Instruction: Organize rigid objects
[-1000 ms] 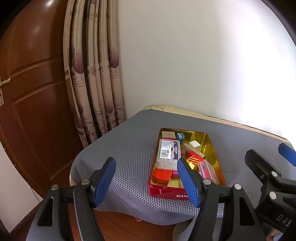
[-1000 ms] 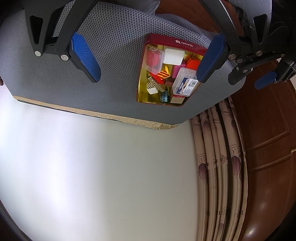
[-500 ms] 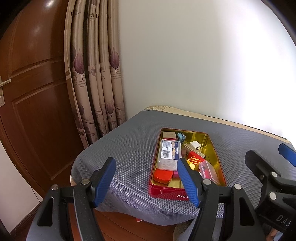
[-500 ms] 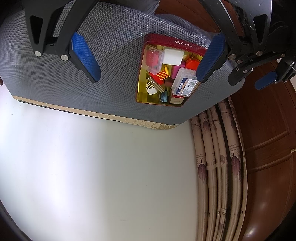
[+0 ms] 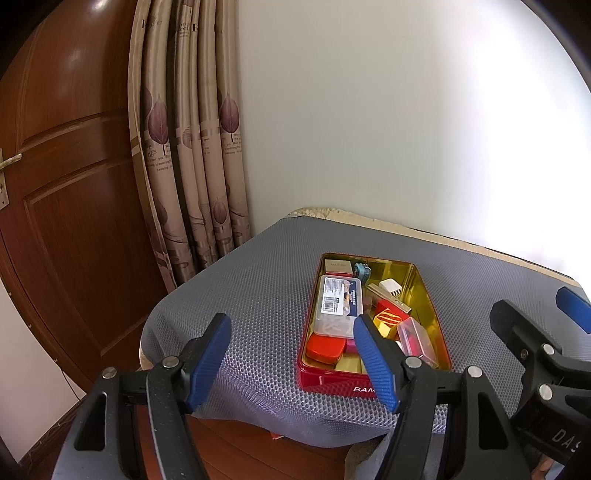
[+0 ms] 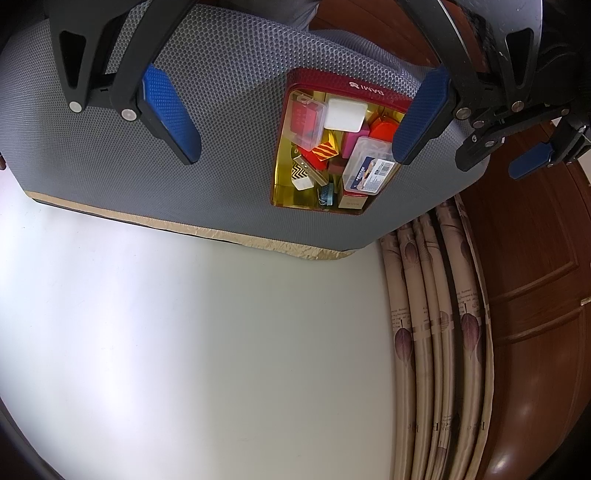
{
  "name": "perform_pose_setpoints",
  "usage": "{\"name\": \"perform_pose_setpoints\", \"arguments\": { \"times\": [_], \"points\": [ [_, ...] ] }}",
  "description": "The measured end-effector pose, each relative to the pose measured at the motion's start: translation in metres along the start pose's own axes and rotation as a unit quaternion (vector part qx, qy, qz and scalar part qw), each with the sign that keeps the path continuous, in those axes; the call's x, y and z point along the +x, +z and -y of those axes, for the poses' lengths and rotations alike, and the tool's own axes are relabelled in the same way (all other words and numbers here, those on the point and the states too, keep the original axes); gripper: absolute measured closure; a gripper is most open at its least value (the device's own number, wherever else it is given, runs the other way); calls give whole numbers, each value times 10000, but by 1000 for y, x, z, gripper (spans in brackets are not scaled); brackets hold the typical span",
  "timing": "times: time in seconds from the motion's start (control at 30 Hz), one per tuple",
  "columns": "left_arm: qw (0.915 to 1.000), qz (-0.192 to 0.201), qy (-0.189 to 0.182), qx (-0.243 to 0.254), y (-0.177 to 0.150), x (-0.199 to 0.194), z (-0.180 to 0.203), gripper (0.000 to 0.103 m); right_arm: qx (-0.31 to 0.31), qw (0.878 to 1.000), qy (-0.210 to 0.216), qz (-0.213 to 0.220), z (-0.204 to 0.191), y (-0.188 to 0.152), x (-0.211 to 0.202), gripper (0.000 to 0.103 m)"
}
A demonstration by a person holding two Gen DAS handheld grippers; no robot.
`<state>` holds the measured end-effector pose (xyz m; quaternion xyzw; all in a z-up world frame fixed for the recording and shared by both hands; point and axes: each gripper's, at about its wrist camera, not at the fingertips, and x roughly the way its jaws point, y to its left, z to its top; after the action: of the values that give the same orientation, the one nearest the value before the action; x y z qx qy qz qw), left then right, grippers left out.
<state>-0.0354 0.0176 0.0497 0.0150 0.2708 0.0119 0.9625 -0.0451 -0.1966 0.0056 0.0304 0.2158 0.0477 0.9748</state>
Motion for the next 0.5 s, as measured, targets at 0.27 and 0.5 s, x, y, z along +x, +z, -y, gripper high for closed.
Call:
{"name": "perform_pose_setpoints", "arguments": {
  "times": [0.27, 0.5],
  "points": [
    [10000, -28, -14, 4, 0, 0, 0, 32, -4, 10000, 17, -17, 0, -1, -1, 0],
    [10000, -46, -9, -10, 1, 2, -1, 32, -1, 10000, 15, -42, -1, -2, -1, 0]
  ]
}}
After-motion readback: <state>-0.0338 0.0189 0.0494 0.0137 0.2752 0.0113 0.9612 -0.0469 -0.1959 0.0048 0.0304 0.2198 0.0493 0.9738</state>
